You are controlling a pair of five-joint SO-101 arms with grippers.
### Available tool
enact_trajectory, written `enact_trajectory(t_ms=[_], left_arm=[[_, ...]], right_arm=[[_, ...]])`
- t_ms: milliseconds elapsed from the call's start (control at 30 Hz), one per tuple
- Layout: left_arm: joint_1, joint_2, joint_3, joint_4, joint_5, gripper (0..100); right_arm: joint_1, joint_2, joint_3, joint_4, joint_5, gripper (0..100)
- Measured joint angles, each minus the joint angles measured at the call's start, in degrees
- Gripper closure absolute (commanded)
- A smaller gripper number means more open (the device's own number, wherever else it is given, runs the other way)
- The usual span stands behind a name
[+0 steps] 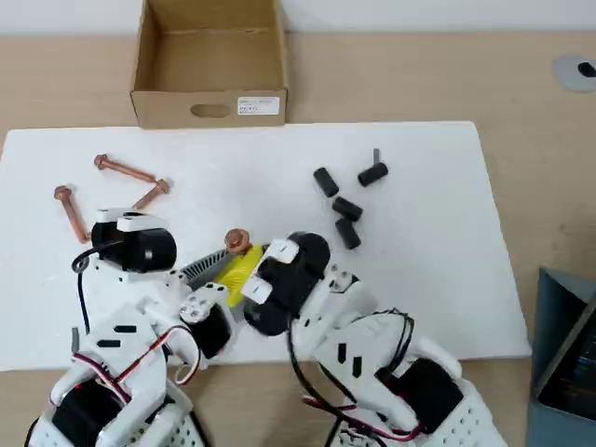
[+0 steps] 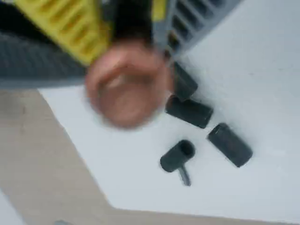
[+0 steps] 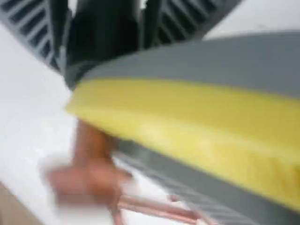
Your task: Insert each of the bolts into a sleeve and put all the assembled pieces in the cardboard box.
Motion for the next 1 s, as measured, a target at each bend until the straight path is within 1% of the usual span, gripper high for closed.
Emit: enact_trajectory(t_ms=[167,300,500,567,633,667,700,833,933,1000], left_arm=[[-0.79,0.0,0.18,1.32,-0.09,84],[-2.55,0.09,-0.35,1.49,-2.29,84],[-3.87,0.18,-3.43,1.58,-3.08,85],[-4.04,0.18,-5.27,1.58,-3.08,89],[-5.01,0.18,-7.03,1.58,-4.31,98],[-5.71,0.18,-7.65,1.58,-5.45,100],[-6.68,0.18,-8.26,1.58,-6.51,99],[-13.1,0.18,-9.32,1.67,-12.04,100],[-19.69,0.09,-8.53,1.67,-16.7,100],[-24.18,0.09,-5.98,1.67,-19.52,100]], right_arm=[[0.0,0.0,0.0,-0.09,0.0,98.9],[0.0,0.0,-0.09,-0.18,0.0,98.9],[-0.09,-0.09,-0.09,-0.26,-0.09,98.9],[0.0,-0.09,-0.09,-0.26,-0.09,98.9],[1.05,-0.09,-0.09,-0.26,-0.09,98.9],[2.02,-0.09,-0.09,-0.26,-0.09,98.9],[3.25,-0.09,-0.09,-0.26,-0.09,98.9],[9.41,-0.09,0.88,-0.26,-0.09,98.9],[15.21,-0.09,1.93,-0.26,-0.44,98.9],[18.64,-0.09,2.9,-0.26,-2.02,98.9]])
